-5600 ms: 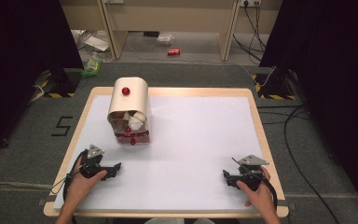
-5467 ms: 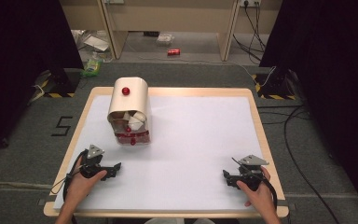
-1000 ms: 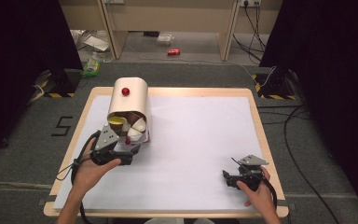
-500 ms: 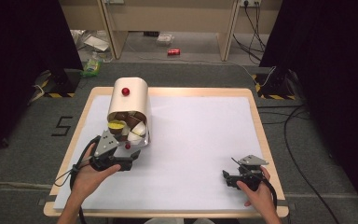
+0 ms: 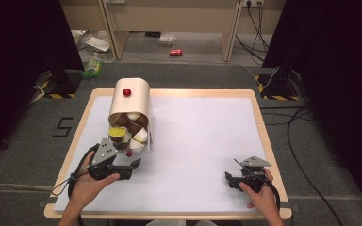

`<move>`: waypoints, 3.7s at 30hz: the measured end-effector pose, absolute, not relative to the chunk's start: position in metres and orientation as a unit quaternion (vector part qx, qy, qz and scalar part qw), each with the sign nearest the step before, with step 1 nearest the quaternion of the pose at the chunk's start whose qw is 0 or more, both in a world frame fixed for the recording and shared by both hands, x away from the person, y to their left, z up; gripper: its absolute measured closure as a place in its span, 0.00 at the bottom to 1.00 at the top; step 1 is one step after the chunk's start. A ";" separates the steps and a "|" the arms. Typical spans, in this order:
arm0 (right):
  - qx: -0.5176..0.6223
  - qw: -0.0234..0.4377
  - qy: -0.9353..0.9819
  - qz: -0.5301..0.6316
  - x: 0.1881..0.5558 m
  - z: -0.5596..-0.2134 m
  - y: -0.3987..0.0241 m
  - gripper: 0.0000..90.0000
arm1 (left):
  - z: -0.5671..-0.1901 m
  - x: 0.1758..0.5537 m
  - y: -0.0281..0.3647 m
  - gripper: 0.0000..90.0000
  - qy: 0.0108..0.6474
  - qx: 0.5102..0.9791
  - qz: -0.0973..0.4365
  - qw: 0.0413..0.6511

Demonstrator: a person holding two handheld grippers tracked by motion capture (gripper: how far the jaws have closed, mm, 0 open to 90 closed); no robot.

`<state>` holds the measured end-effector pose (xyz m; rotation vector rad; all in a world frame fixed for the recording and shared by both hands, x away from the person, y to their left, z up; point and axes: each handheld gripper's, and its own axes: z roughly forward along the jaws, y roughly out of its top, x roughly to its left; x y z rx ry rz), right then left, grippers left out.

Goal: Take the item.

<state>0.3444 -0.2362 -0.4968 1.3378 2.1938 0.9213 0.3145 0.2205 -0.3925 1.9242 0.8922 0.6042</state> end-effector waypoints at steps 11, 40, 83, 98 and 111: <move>0.480 0.205 0.787 0.330 0.344 -0.497 -0.236 0.12 | -0.391 0.313 0.224 0.20 0.366 0.777 0.235 0.455; 0.480 0.204 0.787 0.330 0.345 -0.497 -0.236 0.12 | -0.373 0.322 0.255 0.21 0.418 0.737 0.270 0.457; 0.480 0.204 0.787 0.330 0.345 -0.497 -0.236 0.12 | -0.379 0.361 0.235 0.35 0.425 0.736 0.309 0.427; 0.480 0.204 0.787 0.330 0.345 -0.497 -0.236 0.12 | -0.385 0.363 0.231 0.43 0.417 0.754 0.296 0.413; 0.480 0.204 0.787 0.330 0.345 -0.497 -0.236 0.12 | -0.377 0.361 0.237 0.61 0.408 0.745 0.297 0.436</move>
